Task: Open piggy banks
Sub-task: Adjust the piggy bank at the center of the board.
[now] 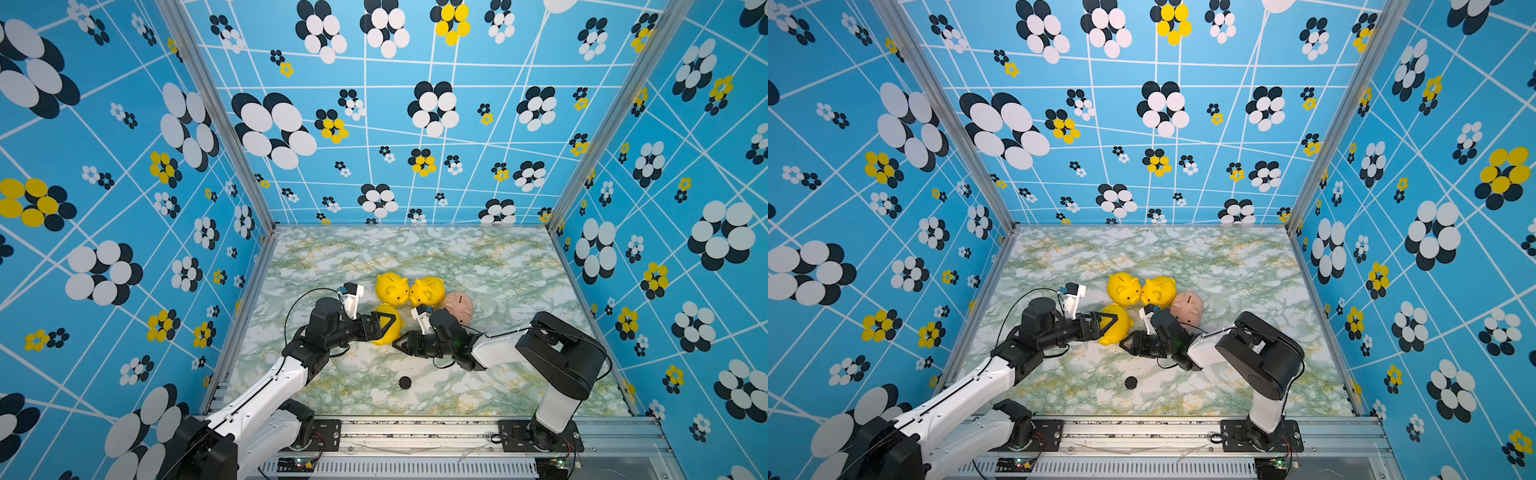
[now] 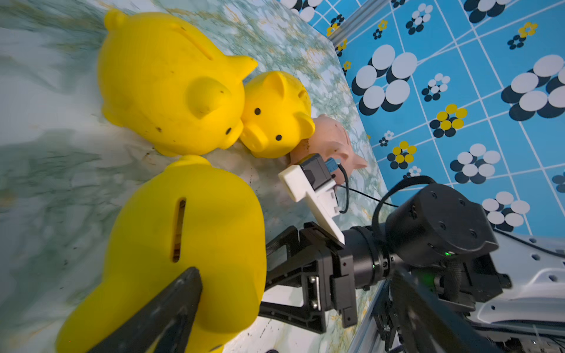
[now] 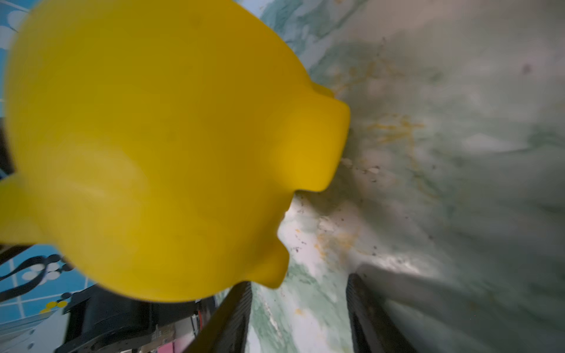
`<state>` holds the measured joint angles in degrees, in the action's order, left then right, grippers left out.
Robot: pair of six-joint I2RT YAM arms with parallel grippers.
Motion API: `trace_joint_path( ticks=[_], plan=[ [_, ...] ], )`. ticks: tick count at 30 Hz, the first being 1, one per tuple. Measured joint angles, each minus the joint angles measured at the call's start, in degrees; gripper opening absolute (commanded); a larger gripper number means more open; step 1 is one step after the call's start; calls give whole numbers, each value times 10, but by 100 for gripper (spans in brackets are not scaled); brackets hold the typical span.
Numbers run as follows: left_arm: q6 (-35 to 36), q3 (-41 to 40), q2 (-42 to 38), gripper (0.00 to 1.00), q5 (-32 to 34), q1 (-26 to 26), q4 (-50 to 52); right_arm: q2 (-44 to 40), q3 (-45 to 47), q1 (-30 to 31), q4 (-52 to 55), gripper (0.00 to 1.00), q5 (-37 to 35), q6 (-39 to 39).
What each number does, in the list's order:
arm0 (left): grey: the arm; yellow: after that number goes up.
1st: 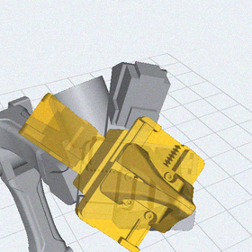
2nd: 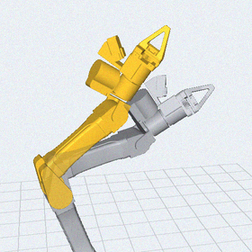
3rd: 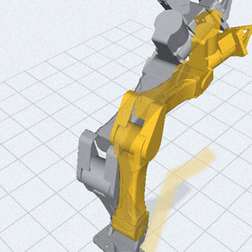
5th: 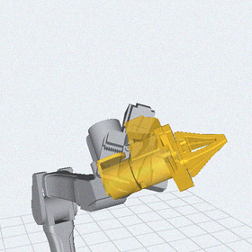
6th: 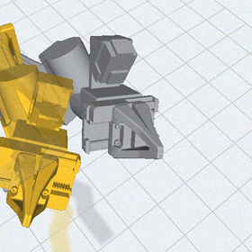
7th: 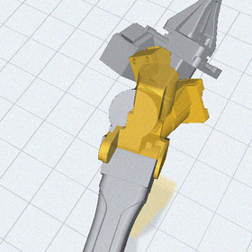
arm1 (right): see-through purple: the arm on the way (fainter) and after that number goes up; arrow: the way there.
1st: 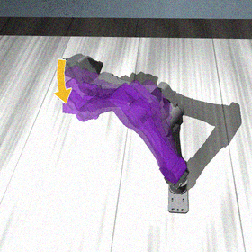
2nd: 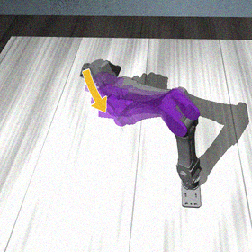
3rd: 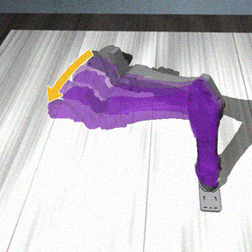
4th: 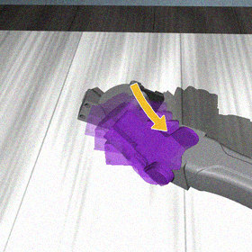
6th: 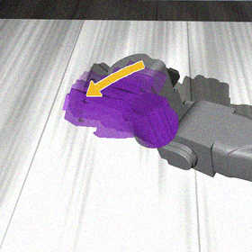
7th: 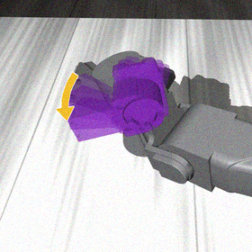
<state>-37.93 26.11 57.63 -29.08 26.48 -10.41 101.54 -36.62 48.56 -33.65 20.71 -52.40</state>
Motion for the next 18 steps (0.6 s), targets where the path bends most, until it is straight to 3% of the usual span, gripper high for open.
trace_joint_path(
  ticks=[6, 11, 18],
  plan=[
    [-4, 5, 49, 99, 2, 52, 1, -21, -25, 0, 88, 53, -42, 32],
    [-3, 26, 55, 99, 9, 59, 22, -32, -34, 0, 128, 56, -55, 53],
    [35, 165, 38, 99, 79, 74, 169, -93, -18, 0, 215, 70, -70, 91]
  ],
)
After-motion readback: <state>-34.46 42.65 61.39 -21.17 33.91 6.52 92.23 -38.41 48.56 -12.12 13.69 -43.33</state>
